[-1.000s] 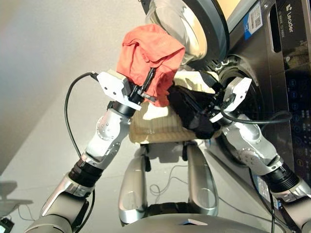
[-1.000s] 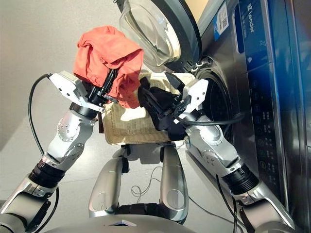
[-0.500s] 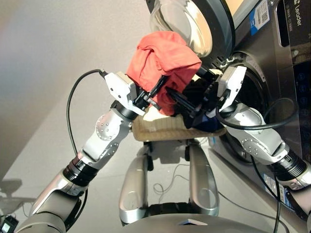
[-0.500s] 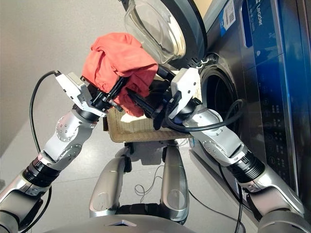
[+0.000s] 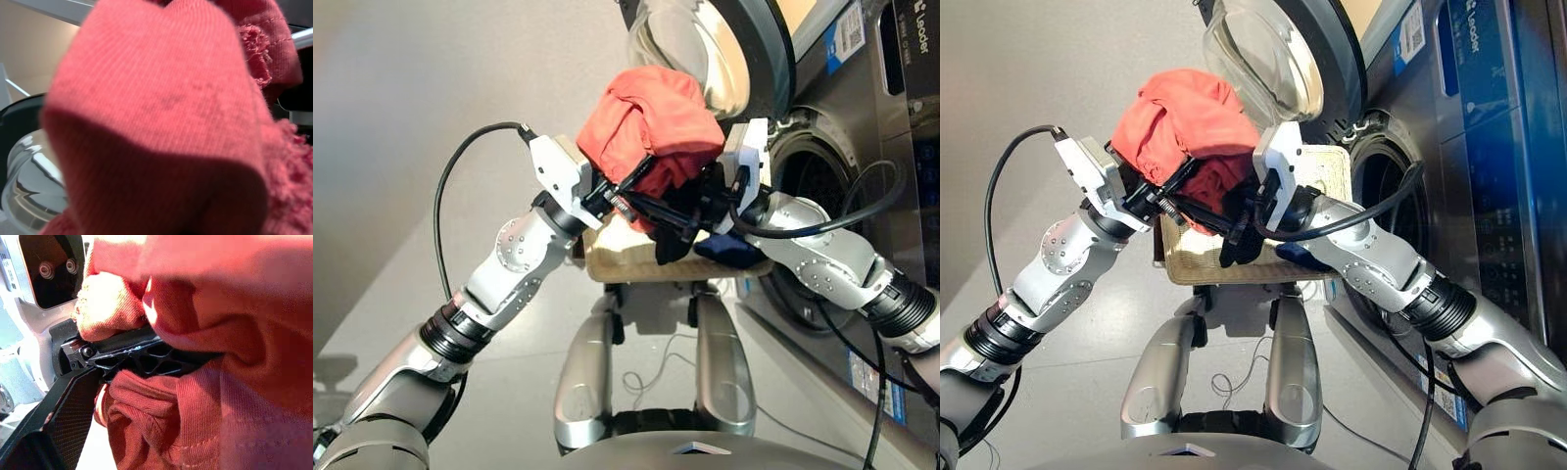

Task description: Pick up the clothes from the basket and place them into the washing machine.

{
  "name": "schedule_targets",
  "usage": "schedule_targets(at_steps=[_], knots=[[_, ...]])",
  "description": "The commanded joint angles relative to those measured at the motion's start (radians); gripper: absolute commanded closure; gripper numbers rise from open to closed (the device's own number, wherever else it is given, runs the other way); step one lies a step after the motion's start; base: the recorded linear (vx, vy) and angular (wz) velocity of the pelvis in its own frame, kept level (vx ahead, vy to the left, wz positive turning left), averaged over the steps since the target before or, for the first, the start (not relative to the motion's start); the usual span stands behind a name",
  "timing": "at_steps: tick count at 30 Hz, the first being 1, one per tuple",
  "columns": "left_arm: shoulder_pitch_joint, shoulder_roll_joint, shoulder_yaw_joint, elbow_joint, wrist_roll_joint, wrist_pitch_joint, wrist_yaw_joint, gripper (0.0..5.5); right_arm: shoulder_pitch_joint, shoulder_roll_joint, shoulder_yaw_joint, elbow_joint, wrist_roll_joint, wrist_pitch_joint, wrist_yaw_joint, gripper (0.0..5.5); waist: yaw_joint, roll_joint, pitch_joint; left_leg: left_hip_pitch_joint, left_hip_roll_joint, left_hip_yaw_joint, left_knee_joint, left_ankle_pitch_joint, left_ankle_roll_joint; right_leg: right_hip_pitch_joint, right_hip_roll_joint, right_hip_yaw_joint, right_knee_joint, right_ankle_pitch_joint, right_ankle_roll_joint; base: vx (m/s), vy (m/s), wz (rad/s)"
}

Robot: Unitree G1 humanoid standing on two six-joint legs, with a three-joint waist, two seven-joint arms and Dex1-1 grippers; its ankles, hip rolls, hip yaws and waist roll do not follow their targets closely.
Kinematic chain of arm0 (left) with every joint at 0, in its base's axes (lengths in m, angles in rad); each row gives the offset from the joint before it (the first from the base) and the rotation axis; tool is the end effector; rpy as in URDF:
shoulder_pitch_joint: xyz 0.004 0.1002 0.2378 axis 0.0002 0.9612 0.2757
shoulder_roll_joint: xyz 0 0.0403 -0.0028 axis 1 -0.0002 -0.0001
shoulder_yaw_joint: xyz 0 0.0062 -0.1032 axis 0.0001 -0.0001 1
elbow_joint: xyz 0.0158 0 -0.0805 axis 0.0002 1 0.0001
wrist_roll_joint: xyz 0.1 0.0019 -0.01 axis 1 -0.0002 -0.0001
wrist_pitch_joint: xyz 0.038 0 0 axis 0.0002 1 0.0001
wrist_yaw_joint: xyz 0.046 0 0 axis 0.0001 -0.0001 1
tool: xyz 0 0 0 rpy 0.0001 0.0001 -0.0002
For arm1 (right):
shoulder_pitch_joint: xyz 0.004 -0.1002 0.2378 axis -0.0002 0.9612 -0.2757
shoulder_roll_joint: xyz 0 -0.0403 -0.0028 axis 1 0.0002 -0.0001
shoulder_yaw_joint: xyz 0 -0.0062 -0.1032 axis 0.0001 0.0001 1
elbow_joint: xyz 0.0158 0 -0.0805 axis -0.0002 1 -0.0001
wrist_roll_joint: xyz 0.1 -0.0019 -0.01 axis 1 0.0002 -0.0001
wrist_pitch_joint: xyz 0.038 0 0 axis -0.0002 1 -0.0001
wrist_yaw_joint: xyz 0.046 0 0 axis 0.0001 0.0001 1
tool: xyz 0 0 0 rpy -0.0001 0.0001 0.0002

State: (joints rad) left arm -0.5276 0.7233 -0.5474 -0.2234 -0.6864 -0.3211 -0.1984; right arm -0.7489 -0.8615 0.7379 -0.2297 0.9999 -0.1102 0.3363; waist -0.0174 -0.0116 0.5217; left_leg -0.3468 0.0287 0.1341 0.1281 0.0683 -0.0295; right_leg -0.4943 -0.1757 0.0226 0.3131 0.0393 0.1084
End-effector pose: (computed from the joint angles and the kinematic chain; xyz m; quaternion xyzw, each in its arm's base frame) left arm 0.2411 0.1409 0.1781 0.0380 -0.2939 -0.4291 0.8533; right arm 0.2530 -0.1313 0.1964 -0.0332 -0.1516 0.5546 0.8175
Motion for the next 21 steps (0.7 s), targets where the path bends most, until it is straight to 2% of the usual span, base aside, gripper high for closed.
schedule_targets(at_steps=[1,3,4,5,6,11,12,13,14,15,17,18,20,21], knots=[[-0.062,-0.062,-0.097,-0.145,-0.004,-0.061,-0.068,5.5,-0.101,0.005,0.058,-0.083,0.0,-0.027,0.041,0.0,-0.002,-0.027,-0.119,-0.029,0.027,-0.023,0.085,-0.039,-0.073,0.076,-0.004,0.014,-0.097,0.041,0.063,0.0,0.0,0.0],[-0.061,-0.063,-0.101,-0.14,-0.013,-0.054,-0.073,5.5,-0.094,0.018,0.047,-0.08,-0.019,-0.033,0.03,0.0,-0.002,-0.027,-0.117,-0.031,0.028,-0.023,0.086,-0.039,-0.073,0.075,-0.004,0.014,-0.098,0.041,0.063,0.0,0.0,0.0],[-0.062,-0.061,-0.102,-0.138,-0.011,-0.052,-0.074,5.5,-0.088,0.024,0.036,-0.078,-0.027,-0.036,0.026,1.77,-0.002,-0.027,-0.116,-0.033,0.028,-0.023,0.088,-0.038,-0.073,0.074,-0.003,0.014,-0.097,0.041,0.063,0.0,0.0,0.0],[-0.061,-0.06,-0.099,-0.137,-0.011,-0.05,-0.073,5.5,-0.081,0.033,0.026,-0.076,-0.037,-0.04,0.021,4.49,-0.002,-0.026,-0.116,-0.034,0.029,-0.024,0.089,-0.039,-0.072,0.074,-0.003,0.014,-0.098,0.041,0.063,0.0,0.0,0.0],[-0.057,-0.059,-0.097,-0.138,-0.011,-0.049,-0.071,5.5,-0.068,0.041,0.011,-0.074,-0.045,-0.046,0.015,5.5,-0.001,-0.027,-0.116,-0.035,0.028,-0.023,0.089,-0.039,-0.071,0.074,-0.003,0.014,-0.099,0.041,0.063,0.0,0.0,0.0],[-0.046,-0.065,-0.086,-0.132,-0.009,-0.042,-0.063,5.5,-0.022,0.07,-0.043,-0.075,-0.091,-0.066,-0.005,5.5,-0.002,-0.025,-0.115,-0.041,0.03,-0.023,0.097,-0.041,-0.069,0.068,-0.002,0.018,-0.093,0.039,0.063,0.0,0.0,0.0],[-0.042,-0.069,-0.08,-0.131,-0.006,-0.043,-0.06,4.18,-0.011,0.078,-0.052,-0.073,-0.097,-0.068,-0.007,5.5,-0.003,-0.025,-0.116,-0.042,0.03,-0.023,0.099,-0.042,-0.068,0.069,-0.002,0.019,-0.093,0.038,0.064,0.0,0.0,0.0],[-0.036,-0.071,-0.074,-0.13,-0.005,-0.043,-0.058,3.99,0.0,0.084,-0.063,-0.072,-0.104,-0.072,-0.009,5.5,-0.004,-0.025,-0.116,-0.042,0.031,-0.022,0.101,-0.043,-0.067,0.069,-0.002,0.02,-0.093,0.037,0.064,0.0,0.0,0.0],[-0.029,-0.074,-0.07,-0.129,-0.004,-0.043,-0.057,3.49,0.007,0.087,-0.073,-0.073,-0.115,-0.076,-0.012,5.5,-0.004,-0.024,-0.117,-0.043,0.031,-0.021,0.102,-0.044,-0.067,0.067,-0.002,0.02,-0.092,0.037,0.064,0.0,0.0,0.0],[-0.024,-0.077,-0.064,-0.128,-0.003,-0.042,-0.056,1.96,0.015,0.093,-0.08,-0.072,-0.122,-0.079,-0.015,5.5,-0.004,-0.024,-0.117,-0.044,0.032,-0.021,0.103,-0.045,-0.066,0.066,-0.001,0.021,-0.092,0.037,0.063,0.0,0.0,0.0],[-0.019,-0.079,-0.059,-0.129,-0.005,-0.041,-0.057,1.94,0.028,0.102,-0.098,-0.066,-0.132,-0.084,-0.02,5.5,-0.005,-0.023,-0.119,-0.046,0.032,-0.019,0.105,-0.047,-0.065,0.065,-0.001,0.022,-0.091,0.036,0.063,0.0,0.0,0.0],[-0.016,-0.079,-0.057,-0.13,-0.005,-0.04,-0.058,0.91,0.032,0.105,-0.103,-0.066,-0.139,-0.088,-0.022,5.5,-0.005,-0.022,-0.119,-0.046,0.033,-0.018,0.106,-0.047,-0.065,0.066,0.0,0.023,-0.091,0.035,0.063,0.0,0.0,0.0],[-0.013,-0.083,-0.055,-0.128,-0.004,-0.039,-0.057,0.56,0.038,0.117,-0.111,-0.061,-0.149,-0.091,-0.027,5.5,-0.006,-0.022,-0.12,-0.048,0.034,-0.017,0.107,-0.048,-0.064,0.064,0.0,0.023,-0.089,0.034,0.062,0.0,0.0,0.0],[-0.013,-0.083,-0.055,-0.129,-0.004,-0.039,-0.057,0.0,0.041,0.12,-0.112,-0.06,-0.149,-0.091,-0.026,5.5,-0.006,-0.021,-0.12,-0.048,0.035,-0.018,0.107,-0.048,-0.064,0.063,0.001,0.023,-0.088,0.034,0.062,0.0,0.0,0.0]])
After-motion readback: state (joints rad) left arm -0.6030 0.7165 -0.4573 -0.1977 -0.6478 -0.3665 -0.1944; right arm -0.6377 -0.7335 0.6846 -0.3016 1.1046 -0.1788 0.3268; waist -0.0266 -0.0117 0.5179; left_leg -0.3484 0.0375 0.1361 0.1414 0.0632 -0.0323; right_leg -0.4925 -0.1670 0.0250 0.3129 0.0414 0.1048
